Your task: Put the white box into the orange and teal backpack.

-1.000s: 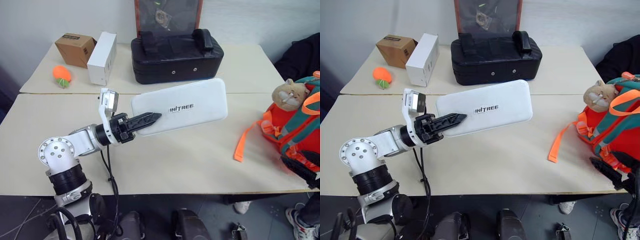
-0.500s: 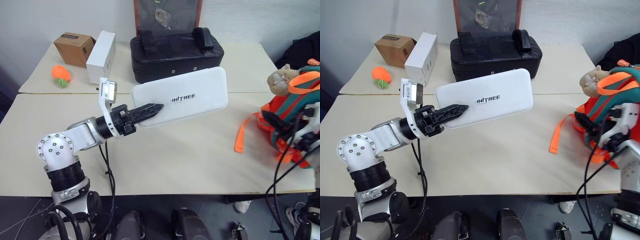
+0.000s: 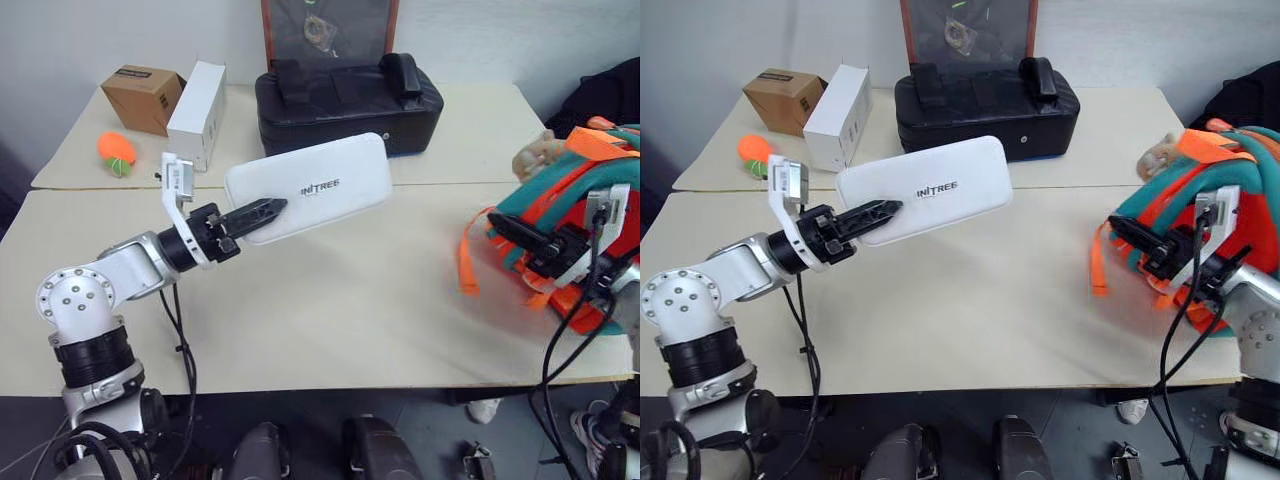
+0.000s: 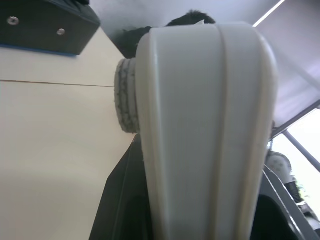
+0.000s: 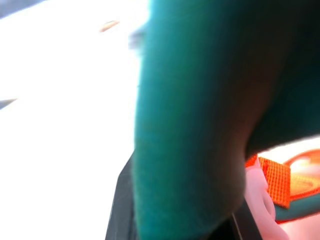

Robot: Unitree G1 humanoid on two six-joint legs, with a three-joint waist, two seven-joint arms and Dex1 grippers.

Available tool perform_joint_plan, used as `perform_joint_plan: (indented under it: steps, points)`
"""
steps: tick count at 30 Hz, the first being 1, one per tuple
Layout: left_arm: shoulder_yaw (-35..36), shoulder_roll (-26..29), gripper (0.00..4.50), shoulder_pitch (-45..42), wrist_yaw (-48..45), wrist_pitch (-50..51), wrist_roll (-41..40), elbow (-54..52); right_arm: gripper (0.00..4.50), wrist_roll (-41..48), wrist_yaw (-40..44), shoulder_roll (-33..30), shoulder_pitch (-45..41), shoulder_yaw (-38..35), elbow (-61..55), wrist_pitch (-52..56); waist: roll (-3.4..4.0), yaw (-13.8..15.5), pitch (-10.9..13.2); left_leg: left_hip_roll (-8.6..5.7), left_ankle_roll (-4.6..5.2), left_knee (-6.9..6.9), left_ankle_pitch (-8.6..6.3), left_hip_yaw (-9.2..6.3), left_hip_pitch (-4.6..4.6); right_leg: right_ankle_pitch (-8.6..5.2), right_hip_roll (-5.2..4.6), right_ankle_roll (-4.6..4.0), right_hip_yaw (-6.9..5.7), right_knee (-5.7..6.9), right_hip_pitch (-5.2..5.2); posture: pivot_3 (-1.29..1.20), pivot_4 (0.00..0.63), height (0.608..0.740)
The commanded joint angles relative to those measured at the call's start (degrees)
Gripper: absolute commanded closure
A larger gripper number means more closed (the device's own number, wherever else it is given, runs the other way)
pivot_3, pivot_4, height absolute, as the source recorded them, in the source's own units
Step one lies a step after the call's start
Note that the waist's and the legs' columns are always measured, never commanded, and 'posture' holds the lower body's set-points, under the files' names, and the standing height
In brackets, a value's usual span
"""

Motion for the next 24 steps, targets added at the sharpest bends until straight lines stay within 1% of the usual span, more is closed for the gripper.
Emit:
perform_joint_plan:
  steps: [1, 3, 4, 6, 7, 11, 14, 17, 20, 24]
  points:
    - [-0.3, 4.7, 3.21, -2.9, -5.4, -2.8, 0.9, 1.3, 4.46, 4.7, 8.4, -3.9, 0.2, 4.7, -7.9, 3.5, -0.01, 0.0, 0.0, 0.0, -0.03, -0.04, 0.01, 0.0, 0.0, 0.0, 0.0, 0.0, 0.0, -0.04, 0.0, 0.0, 0.15, 0.74]
    - [-1.1, 6.5, 3.21, -4.0, -7.4, -3.5, 1.7, 2.8, 4.46, 6.8, 11.5, -5.6, 0.3, 5.5, -9.5, 4.9, -0.02, 0.3, 0.0, -0.04, 0.0, -0.08, 0.03, 0.0, -0.02, 0.0, -0.04, -0.01, -0.01, -0.05, -0.03, 0.0, 0.15, 0.74]
    - [-1.6, 7.7, 3.21, -4.7, -8.8, -3.8, 2.1, 3.5, 4.46, 8.8, 14.4, -7.4, 0.6, 5.7, -11.0, 6.3, -0.02, 0.4, 0.0, -0.06, 0.01, -0.09, 0.03, -0.01, -0.02, 0.0, -0.06, -0.01, -0.03, -0.08, -0.03, 0.0, 0.15, 0.74]
    - [-3.4, 10.9, 3.21, -6.1, -13.3, -4.5, 3.5, 3.9, 4.46, 13.6, 23.1, -13.0, 1.4, 5.1, -13.5, 9.9, -0.04, 0.5, 0.0, -0.15, 0.07, -0.16, 0.04, 0.0, -0.05, 0.0, -0.17, -0.01, -0.05, -0.12, -0.04, 0.0, 0.15, 0.74]
    - [-4.2, 12.0, 3.21, -6.5, -15.0, -4.9, 4.0, 4.0, 4.46, 14.9, 25.7, -14.7, 1.7, 4.9, -14.0, 10.7, -0.05, 0.5, 0.0, -0.17, 0.08, -0.19, 0.03, -0.02, -0.08, 0.0, -0.18, 0.0, -0.08, -0.17, -0.04, 0.0, 0.15, 0.74]
    - [-5.3, 15.8, 3.21, -8.2, -22.3, -6.0, 4.2, 4.4, 4.46, 11.7, 32.7, -19.2, 4.1, 6.4, -13.5, 8.0, -0.13, 0.5, 0.1, -0.14, 0.09, -0.32, -0.01, -0.12, -0.09, -0.01, -0.18, -0.01, -0.2, -0.36, 0.0, 0.0, 0.15, 0.74]
    - [-5.6, 16.9, 3.21, -10.2, -26.8, -5.3, 2.1, 4.0, 4.46, 8.6, 34.6, -19.8, 4.7, 7.9, -11.1, 5.5, -0.23, 0.5, 0.1, -0.14, 0.11, -0.29, -0.01, -0.11, -0.14, -0.01, -0.2, -0.01, -0.21, -0.41, 0.0, 0.0, 0.15, 0.74]
    - [-8.7, 16.9, 3.21, -9.7, -29.7, -6.2, 4.0, 1.2, 4.46, 8.0, 34.1, -19.1, 3.5, 8.5, -9.2, 5.0, -0.22, 0.3, 0.1, -0.15, 0.13, -0.25, -0.01, -0.09, -0.13, -0.01, -0.23, -0.01, -0.19, -0.39, 0.01, 0.0, 0.15, 0.74]
    - [-10.7, 17.2, 3.21, -8.8, -32.3, -8.0, 6.1, 0.8, 4.46, 6.5, 33.6, -18.5, 3.0, 9.5, -7.8, 3.8, -0.23, 0.4, 0.1, -0.13, 0.12, -0.23, 0.02, -0.11, -0.1, -0.01, -0.22, -0.01, -0.19, -0.33, 0.02, 0.0, 0.15, 0.74]
    - [-17.6, 18.3, 3.21, -7.7, -35.7, -17.0, 17.1, 1.8, 4.46, 5.7, 33.6, -18.2, 3.8, 9.7, -7.5, 3.3, -0.23, 0.4, 0.1, -0.14, 0.12, -0.2, 0.06, -0.1, -0.07, -0.01, -0.22, -0.02, -0.18, -0.26, 0.01, 0.0, 0.15, 0.74]
